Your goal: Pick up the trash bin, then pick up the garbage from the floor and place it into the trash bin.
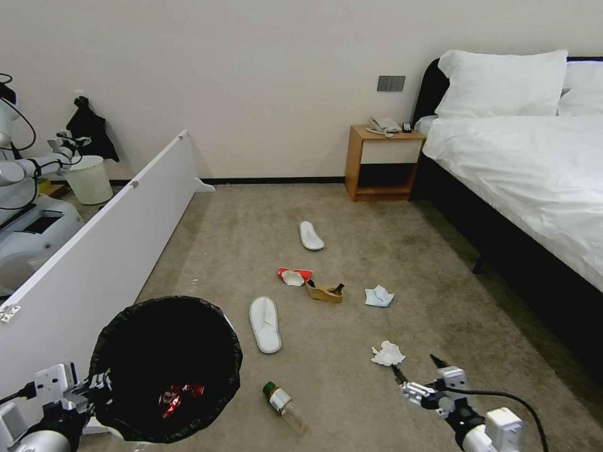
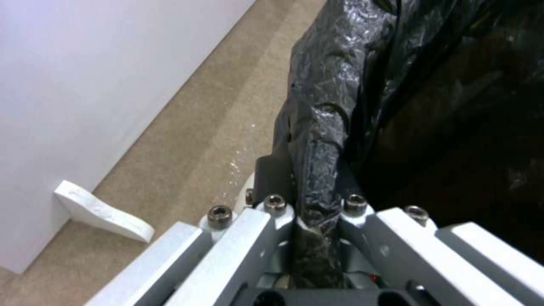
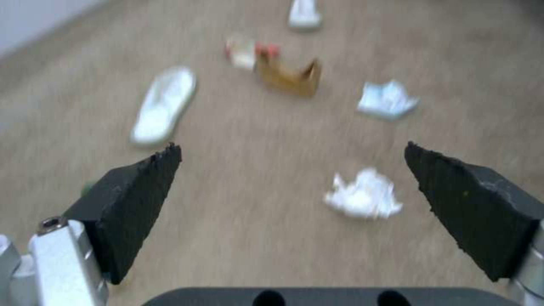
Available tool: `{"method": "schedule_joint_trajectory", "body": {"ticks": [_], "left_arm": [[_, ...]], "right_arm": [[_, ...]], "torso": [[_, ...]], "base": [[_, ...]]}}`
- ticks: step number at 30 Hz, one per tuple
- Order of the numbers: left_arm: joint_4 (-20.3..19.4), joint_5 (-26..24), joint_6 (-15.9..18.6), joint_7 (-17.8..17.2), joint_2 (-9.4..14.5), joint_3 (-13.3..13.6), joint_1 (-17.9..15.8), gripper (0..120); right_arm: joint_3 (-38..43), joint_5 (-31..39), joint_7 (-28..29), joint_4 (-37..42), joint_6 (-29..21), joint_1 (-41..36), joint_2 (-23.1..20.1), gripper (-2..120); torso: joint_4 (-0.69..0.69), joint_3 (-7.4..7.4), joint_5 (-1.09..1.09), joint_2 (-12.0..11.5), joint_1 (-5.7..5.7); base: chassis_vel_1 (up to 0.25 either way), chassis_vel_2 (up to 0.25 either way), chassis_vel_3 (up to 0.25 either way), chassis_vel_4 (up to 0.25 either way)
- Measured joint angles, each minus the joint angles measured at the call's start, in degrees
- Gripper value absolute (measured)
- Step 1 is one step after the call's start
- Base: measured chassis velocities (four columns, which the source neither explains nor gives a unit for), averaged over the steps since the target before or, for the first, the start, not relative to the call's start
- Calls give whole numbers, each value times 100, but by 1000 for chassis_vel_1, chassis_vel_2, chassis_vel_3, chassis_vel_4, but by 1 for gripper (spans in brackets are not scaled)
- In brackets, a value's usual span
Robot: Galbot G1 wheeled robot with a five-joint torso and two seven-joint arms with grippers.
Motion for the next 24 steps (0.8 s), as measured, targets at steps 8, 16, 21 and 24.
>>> {"method": "schedule_joint_trajectory", "body": {"ticks": [8, 16, 21, 24], "left_arm": [[-66, 50, 0, -7, -112, -25, 73, 2], [-113, 135, 0, 6, -259, -7, 141, 2], [-148, 123, 0, 7, -232, -60, 141, 2], [-151, 120, 0, 7, -225, -72, 143, 2]], "right_arm": [[-644, 140, 27, -589, -526, 698, 27, 100], [-1343, -191, -328, -1294, -525, 1150, 55, 100], [-1705, -398, -476, -1595, -503, 1374, 116, 100], [-1948, -451, -499, -1807, -502, 1565, 220, 100]], "torso": [[0, 0, 0, 0, 0], [-1, 0, -1, 0, 0], [-1, 0, -1, 0, 0], [-1, 0, -1, 0, 0]], "base": [[0, 0, 0, 0], [0, 0, 0, 0], [0, 0, 0, 0], [0, 0, 0, 0]]}}
